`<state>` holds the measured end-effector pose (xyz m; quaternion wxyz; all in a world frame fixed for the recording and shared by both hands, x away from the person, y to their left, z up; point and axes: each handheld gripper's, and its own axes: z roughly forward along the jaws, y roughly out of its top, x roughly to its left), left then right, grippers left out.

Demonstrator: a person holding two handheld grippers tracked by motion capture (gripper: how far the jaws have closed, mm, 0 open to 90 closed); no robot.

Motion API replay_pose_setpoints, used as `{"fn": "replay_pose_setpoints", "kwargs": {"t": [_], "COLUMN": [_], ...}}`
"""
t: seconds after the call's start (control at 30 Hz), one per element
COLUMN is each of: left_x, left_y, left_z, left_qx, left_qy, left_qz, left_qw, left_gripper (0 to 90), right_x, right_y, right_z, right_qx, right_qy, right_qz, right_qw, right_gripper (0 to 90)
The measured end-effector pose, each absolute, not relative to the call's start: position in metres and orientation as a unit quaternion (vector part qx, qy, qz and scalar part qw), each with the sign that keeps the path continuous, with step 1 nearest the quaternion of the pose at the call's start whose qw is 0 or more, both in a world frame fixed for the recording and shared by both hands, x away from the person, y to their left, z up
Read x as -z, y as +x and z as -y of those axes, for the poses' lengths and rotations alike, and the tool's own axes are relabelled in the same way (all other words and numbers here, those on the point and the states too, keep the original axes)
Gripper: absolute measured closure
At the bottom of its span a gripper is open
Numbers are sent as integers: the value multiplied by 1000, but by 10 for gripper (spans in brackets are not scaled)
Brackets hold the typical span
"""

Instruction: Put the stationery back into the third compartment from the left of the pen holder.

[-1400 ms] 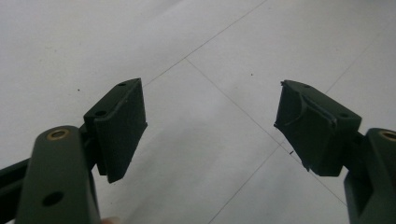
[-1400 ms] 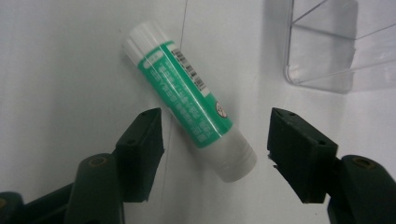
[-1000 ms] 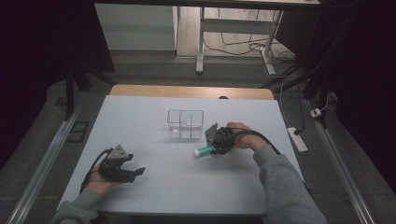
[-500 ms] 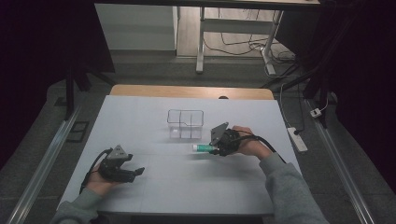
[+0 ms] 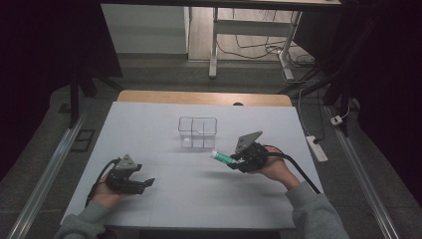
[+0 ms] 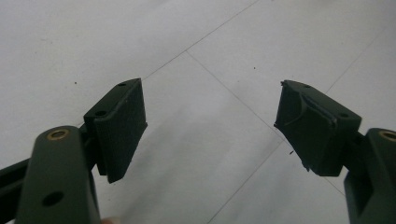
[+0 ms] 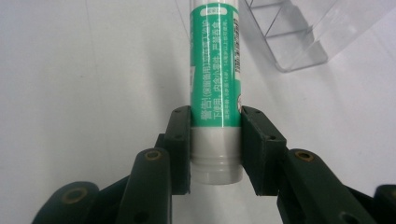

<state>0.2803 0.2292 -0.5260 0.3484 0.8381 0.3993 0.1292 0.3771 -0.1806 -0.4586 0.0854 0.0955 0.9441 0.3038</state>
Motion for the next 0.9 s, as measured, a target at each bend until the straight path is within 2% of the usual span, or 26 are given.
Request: {"fn": "replay_pose_setpoints", "kwargs": {"t": [0.4,0.6,0.9], "left_x": [517,505,493], "left_y": [275,271,276], "left_z": [-215,-193,-153], "left_qx": [-173,-213,-226], "left_qy": [844,854,874], "left_qz": [-367,-325,-259], "left_qw": [351,345,344], "left_gripper": [252,257,257], "right_x": [468,474,475], "right_y": [371,371,371], "right_z": [193,191,186], "right_qx": [-347,-350,-354], "right_qy": [213,231,243], "right_qz": [-913,-908,-903], "right_qw": [28,-2,-27], "right_gripper": [648,648,648]}}
